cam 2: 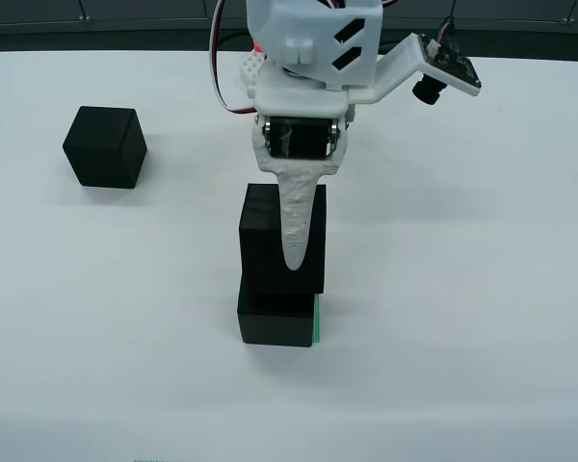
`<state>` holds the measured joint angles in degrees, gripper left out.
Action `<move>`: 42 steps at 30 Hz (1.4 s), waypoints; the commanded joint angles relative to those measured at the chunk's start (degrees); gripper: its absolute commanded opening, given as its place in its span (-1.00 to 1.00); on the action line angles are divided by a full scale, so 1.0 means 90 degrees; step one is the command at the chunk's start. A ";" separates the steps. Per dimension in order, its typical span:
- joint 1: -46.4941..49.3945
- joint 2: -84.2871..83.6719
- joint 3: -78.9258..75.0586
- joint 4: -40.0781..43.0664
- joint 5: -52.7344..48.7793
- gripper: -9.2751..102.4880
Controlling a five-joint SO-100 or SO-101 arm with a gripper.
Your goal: Stack 3 Blocks on the chosen place.
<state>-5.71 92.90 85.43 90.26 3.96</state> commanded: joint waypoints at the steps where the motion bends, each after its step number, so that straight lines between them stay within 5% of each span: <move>1: 0.0088 0.0312 -0.0371 -0.0010 0.0029 -0.44; 29: 0.0156 -0.0537 -0.0684 -0.0010 -0.0078 -0.43; 42: 0.0156 -0.0625 -0.0713 -0.0010 -0.0137 -0.17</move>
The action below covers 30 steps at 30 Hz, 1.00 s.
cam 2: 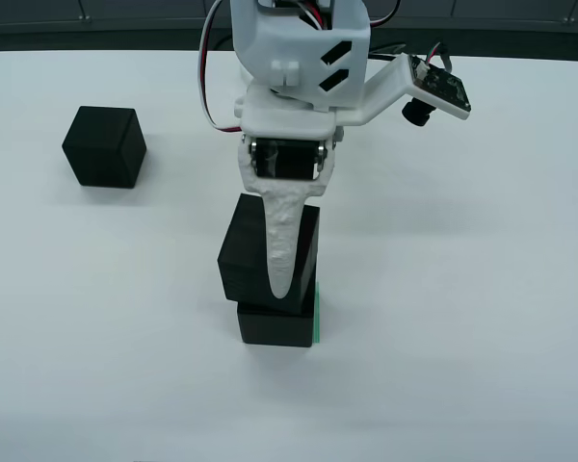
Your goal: Stack 3 Blocks on the chosen place.
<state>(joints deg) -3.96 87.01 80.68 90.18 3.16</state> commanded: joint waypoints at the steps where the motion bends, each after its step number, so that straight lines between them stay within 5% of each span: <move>1: -0.0039 0.0020 -0.0215 0.0000 -0.0049 -0.17; 18: -0.0303 0.1250 0.0098 0.0000 -0.0518 -0.18; 30: 0.0742 0.3135 0.1445 0.0000 -0.3311 -0.18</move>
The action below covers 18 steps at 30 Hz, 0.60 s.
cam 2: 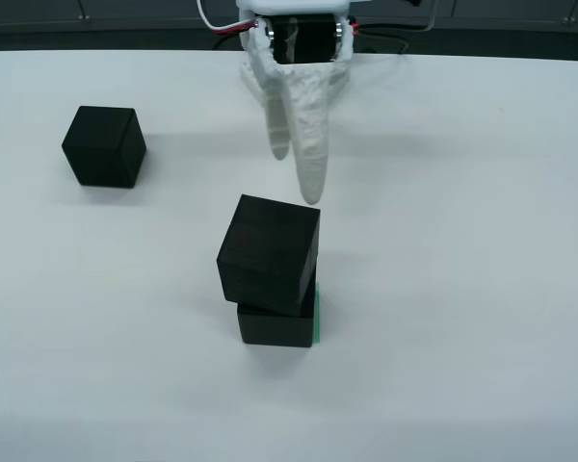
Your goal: Stack 3 Blocks on the chosen place.
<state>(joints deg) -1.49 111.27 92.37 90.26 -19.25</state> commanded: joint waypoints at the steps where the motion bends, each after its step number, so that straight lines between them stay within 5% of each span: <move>1: 0.0732 0.0508 0.0234 -0.0010 -0.1162 -0.18; 18: 0.5039 0.0762 0.1748 -0.0127 -0.9375 -0.18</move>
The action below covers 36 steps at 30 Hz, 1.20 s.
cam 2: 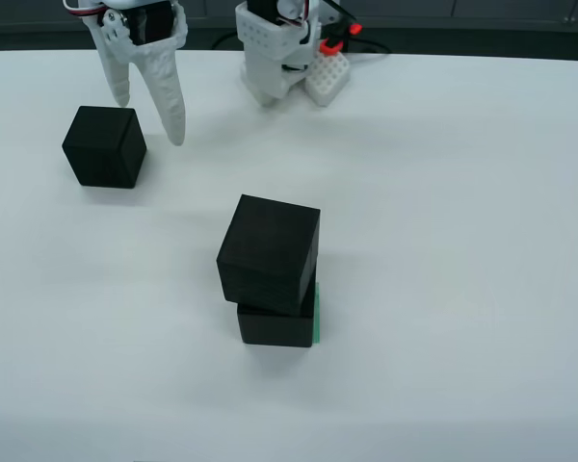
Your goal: Stack 3 Blocks on the chosen place.
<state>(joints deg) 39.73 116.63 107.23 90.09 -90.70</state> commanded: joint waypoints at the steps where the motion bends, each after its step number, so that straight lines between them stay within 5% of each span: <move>1: 0.0645 0.0156 0.0205 -0.0186 -0.1992 -0.18; 6: 0.1602 0.0137 0.0996 -0.1230 -0.4609 -0.17; 13: 0.2109 -0.0332 0.1631 -0.3291 -0.6074 -0.17; 36: 0.1963 -0.1006 0.2256 -0.4473 -0.6035 -0.25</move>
<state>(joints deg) 58.36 106.35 127.09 50.71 -145.37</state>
